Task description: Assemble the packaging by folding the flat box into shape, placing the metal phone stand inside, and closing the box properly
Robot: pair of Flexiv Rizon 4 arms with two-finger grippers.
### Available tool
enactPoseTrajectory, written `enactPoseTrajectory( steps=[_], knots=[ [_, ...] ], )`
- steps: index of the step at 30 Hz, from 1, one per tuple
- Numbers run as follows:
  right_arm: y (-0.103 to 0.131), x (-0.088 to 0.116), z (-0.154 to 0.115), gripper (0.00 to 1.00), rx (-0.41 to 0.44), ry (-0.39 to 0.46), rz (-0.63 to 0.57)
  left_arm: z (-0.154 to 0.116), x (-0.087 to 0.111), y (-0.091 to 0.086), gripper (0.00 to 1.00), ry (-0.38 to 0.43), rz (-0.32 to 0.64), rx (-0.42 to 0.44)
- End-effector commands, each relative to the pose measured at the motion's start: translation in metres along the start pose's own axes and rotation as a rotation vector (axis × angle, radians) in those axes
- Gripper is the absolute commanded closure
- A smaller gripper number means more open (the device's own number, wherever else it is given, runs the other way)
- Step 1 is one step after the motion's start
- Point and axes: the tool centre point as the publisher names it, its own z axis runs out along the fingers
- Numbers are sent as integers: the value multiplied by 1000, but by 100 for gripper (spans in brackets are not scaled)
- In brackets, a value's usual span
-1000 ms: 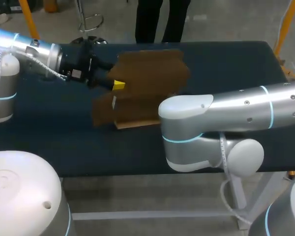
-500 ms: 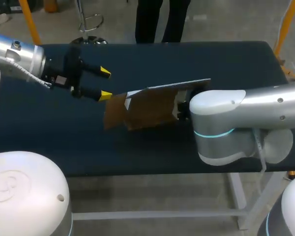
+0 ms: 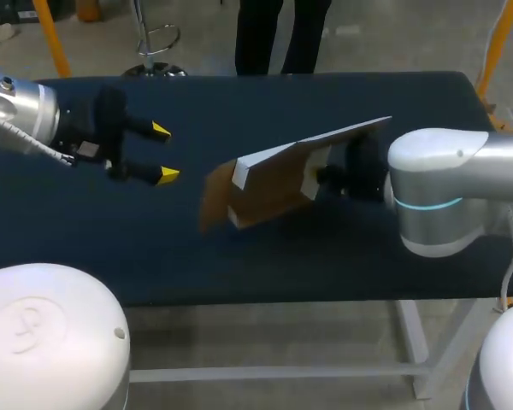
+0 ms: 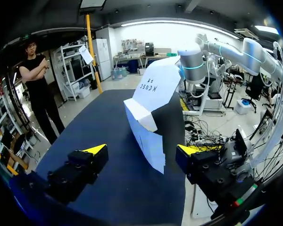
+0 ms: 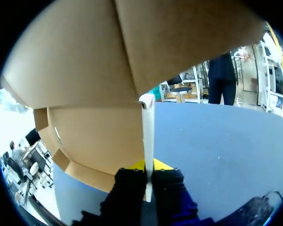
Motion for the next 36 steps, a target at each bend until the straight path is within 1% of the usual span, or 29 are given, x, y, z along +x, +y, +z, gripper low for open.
enactPoseTrajectory(
  steps=[1, 6, 8, 12, 17, 18, 30, 31, 32, 33, 35, 36],
  knots=[
    [9, -2, -2, 100, 144, 220, 2, -14, 10, -3, 0, -54, 0, -24],
    [10, -1, 2, 100, 235, 223, 14, -20, 12, 0, 0, -57, 4, -38],
    [10, -1, 2, 100, 256, 230, 15, -22, 12, 1, 0, -51, 7, -46],
    [10, 1, 1, 100, 322, 240, 14, -25, 12, 5, 0, -39, 7, -77],
    [6, 7, 0, 100, 427, 278, 7, -27, 12, 6, 0, -39, 3, -84],
    [3, 9, -1, 100, 439, 270, -7, -27, 12, 6, 0, -39, 3, -84],
    [3, 9, -1, 100, 439, 270, -7, -27, 12, 6, 0, -39, 3, -84],
    [3, 14, -3, 100, 430, 298, -3, -27, 12, 6, 0, -39, 3, -84],
    [3, 15, -4, 100, 432, 294, 2, -27, 12, 6, 0, -39, 3, -84],
    [3, 14, -5, 100, 452, 264, 18, -27, 12, 6, 0, -39, 3, -84],
    [3, 12, -9, 100, 469, 275, 48, -25, 12, 8, 0, -34, 7, -92],
    [2, 10, -11, 100, 500, 258, 71, -24, 11, 9, 0, -35, 11, -99]
  ],
)
